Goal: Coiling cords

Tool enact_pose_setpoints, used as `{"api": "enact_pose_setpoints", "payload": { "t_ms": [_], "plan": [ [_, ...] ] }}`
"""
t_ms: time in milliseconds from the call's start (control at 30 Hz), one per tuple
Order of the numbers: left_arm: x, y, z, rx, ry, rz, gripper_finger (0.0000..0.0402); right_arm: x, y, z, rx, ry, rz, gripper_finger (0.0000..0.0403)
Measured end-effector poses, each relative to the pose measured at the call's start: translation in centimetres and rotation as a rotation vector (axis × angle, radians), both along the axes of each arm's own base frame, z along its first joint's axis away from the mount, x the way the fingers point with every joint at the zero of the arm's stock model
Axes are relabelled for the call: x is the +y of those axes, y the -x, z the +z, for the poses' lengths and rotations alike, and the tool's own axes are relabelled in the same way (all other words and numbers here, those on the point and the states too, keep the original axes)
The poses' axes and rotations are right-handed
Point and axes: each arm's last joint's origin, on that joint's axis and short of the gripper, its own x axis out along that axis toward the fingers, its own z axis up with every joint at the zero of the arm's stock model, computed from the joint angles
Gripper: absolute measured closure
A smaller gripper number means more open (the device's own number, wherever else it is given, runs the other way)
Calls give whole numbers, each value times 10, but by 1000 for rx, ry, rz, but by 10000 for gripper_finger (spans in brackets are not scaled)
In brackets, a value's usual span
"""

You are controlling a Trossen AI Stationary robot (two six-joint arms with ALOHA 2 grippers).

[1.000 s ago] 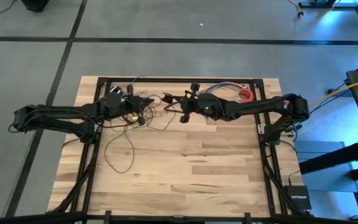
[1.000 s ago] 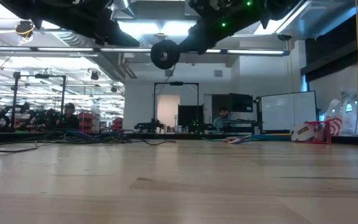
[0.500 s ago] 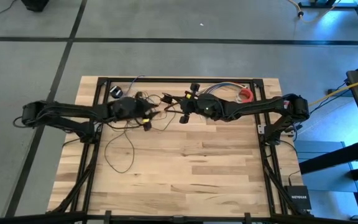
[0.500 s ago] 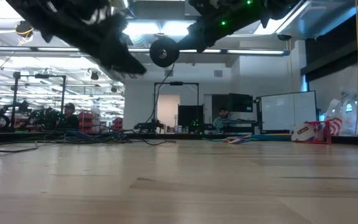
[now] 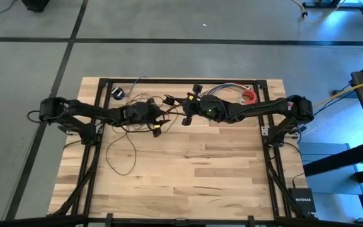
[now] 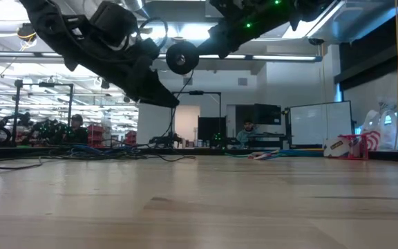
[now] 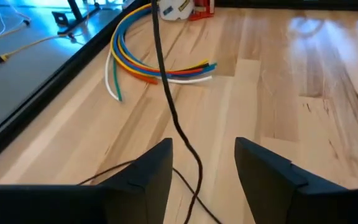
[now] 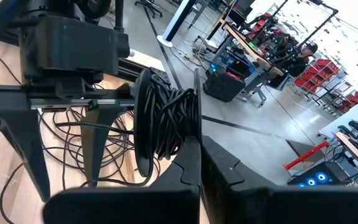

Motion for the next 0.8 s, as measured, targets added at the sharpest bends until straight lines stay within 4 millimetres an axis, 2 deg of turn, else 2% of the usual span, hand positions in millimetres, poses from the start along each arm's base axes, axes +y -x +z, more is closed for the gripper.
{"api": "enact_pose_setpoints", "payload": {
  "t_ms": [100, 433, 800],
  "plan": [
    [0, 0, 1, 1, -22, -10, 261, 0, 0, 0, 0, 0, 0, 402],
    [1, -2, 1, -3, -77, -31, 388, 0, 0, 0, -1, 0, 0, 402],
    [4, 1, 0, 80, -215, 40, 397, 1, -1, 1, -16, -4, 35, 402]
  ]
}}
